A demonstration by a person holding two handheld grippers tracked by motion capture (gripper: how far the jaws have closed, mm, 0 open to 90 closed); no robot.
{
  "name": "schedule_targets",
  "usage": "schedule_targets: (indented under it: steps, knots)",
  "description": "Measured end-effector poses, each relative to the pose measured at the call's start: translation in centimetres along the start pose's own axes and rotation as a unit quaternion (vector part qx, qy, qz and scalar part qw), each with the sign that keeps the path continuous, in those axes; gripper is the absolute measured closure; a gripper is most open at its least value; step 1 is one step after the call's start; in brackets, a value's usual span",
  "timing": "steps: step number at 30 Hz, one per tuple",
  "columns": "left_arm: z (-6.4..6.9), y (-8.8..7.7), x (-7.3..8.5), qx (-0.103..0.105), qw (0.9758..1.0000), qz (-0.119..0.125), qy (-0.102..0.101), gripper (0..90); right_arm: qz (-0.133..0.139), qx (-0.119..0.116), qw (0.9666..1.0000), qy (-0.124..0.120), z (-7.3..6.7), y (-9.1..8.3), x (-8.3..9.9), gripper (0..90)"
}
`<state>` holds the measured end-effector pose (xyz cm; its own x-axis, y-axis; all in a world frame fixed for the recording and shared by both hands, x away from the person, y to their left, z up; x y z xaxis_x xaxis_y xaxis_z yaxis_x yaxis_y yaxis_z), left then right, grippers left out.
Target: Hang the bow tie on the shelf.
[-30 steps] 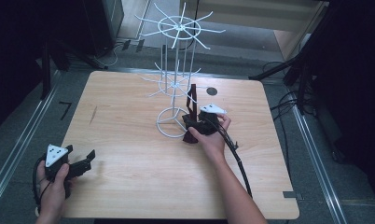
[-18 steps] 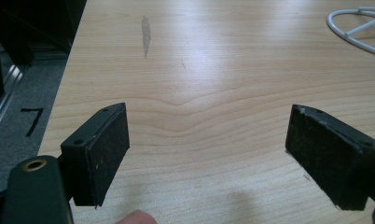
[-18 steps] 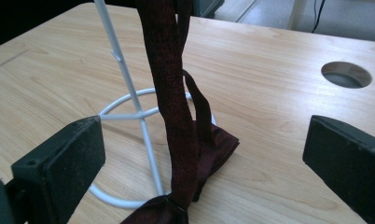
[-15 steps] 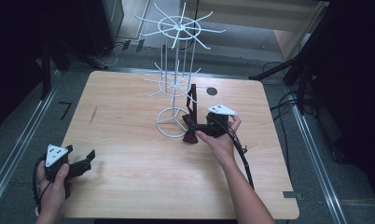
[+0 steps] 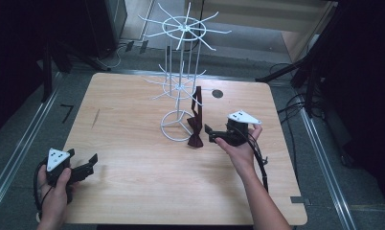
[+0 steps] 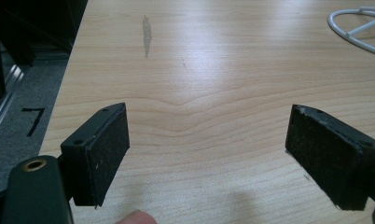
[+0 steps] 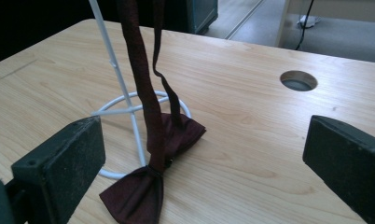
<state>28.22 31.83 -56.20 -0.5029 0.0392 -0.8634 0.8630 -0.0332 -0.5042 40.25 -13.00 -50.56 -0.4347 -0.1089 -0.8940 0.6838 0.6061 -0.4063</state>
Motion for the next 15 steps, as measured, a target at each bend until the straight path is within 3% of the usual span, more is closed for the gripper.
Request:
schedule_targets:
  steps: [15]
  knots:
    - [0.0,0.0,0.0,-0.002,1.0,-0.001,-0.001,14.5,0.004,0.036,0.9993,0.011,3.0,-4.5,2.1,0.0]
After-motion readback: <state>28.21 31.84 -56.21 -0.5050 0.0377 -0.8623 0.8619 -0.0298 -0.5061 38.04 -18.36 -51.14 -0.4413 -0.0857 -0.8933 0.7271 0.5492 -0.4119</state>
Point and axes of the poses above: each handheld gripper's, and its own axes: y roughly forward along the jaws, x roughly out of its underside, z roughly to its right, the point moved 8 cm from there along y, roughly forward along the jaws, and after that the axes turned 7 degrees about -x, right-handed, at the moved point
